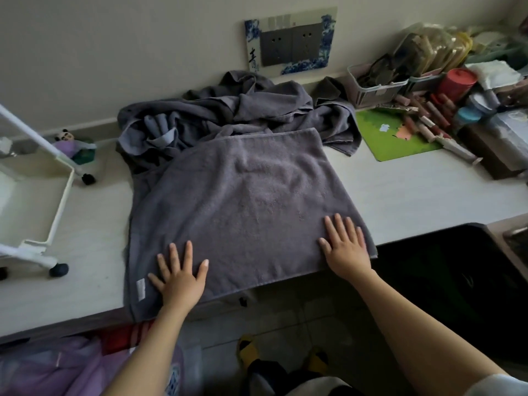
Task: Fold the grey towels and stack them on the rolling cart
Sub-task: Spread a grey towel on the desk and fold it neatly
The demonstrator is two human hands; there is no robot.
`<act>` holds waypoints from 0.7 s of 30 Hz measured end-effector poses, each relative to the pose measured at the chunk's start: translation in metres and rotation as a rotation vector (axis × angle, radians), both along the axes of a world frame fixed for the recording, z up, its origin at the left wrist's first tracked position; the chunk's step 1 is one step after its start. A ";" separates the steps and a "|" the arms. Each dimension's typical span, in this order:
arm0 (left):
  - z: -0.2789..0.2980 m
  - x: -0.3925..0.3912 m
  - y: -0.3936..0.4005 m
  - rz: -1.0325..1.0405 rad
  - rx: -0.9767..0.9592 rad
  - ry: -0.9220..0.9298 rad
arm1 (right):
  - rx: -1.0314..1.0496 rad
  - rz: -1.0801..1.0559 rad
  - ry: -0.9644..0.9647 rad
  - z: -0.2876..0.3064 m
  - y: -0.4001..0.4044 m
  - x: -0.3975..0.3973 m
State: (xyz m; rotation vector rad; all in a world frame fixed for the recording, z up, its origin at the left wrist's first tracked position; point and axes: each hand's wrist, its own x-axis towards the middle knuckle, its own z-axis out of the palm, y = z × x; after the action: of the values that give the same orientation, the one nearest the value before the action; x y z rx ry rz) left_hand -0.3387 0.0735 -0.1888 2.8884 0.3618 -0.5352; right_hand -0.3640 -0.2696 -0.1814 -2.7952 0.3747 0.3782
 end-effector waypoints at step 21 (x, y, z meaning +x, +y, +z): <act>0.066 0.036 0.069 0.447 -0.398 -0.277 | 0.261 0.046 -0.128 0.027 0.139 0.042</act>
State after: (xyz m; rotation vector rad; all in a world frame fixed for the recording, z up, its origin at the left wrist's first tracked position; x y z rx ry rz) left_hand -0.3024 0.1429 -0.1225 2.3508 0.7337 -0.1106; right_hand -0.3223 -0.1307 -0.1540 -2.5591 0.2149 0.2375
